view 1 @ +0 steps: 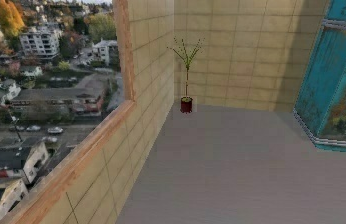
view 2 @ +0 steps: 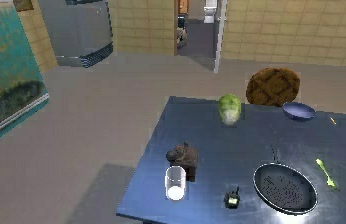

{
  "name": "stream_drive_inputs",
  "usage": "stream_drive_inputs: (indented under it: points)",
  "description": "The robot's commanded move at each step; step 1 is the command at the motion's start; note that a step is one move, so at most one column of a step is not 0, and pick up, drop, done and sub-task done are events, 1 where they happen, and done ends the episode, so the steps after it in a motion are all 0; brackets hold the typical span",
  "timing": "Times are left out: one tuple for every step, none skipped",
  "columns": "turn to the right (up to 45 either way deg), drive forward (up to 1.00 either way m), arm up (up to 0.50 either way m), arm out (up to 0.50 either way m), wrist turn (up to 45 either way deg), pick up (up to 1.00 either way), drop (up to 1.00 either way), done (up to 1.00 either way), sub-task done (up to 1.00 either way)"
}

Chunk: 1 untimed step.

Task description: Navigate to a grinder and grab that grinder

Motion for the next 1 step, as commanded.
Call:
stream_drive_inputs:
  points:
    - [0.0,0.00,0.50,0.00,0.0,0.00,0.00,0.00,0.00]
